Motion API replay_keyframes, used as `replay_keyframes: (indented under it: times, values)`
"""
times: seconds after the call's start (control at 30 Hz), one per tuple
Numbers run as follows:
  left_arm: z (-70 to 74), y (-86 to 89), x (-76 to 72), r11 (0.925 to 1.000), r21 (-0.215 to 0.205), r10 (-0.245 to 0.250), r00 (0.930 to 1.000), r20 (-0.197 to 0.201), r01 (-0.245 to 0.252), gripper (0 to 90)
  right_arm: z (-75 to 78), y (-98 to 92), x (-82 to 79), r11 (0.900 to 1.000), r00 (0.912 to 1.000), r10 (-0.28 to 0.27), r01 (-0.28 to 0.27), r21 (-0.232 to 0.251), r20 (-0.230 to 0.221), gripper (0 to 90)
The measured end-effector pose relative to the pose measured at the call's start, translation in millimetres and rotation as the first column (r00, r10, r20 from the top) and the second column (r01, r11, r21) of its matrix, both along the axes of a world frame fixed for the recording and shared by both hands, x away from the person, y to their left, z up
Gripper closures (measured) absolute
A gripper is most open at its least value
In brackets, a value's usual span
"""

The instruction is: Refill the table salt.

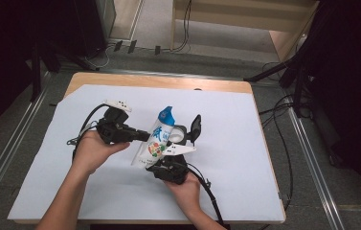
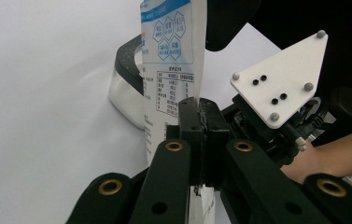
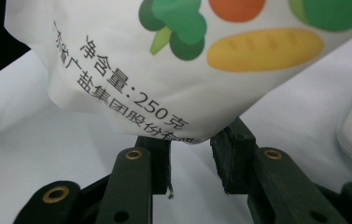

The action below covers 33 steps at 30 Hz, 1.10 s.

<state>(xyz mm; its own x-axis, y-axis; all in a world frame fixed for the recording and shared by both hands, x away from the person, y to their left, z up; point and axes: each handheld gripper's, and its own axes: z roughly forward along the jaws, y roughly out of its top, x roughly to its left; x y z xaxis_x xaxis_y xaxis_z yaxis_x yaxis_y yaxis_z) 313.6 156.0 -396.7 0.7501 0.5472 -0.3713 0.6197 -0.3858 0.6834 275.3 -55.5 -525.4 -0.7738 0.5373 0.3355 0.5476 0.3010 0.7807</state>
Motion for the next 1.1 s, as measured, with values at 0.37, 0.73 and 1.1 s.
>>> replay_keyframes:
  times: [0.37,0.73,1.1]
  values:
    - [0.3,-1.9,1.5,1.0000,-0.006,-0.001,0.9999,0.011,0.001,90.0,0.7,-1.6,-1.5,1.000,0.9999,-0.002,0.002,0.005,0.011,69.7]
    - [0.6,-3.1,-0.1,0.9997,0.004,-0.024,0.9997,0.003,0.024,90.0,-1.2,-2.5,0.3,1.000,0.9999,-0.013,0.013,-0.009,0.006,69.7]
    - [-1.4,-4.4,0.4,0.9985,0.043,-0.034,0.9994,0.008,0.033,90.0,-2.6,-3.1,0.7,1.000,0.9997,-0.025,0.025,-0.013,-0.003,70.2]
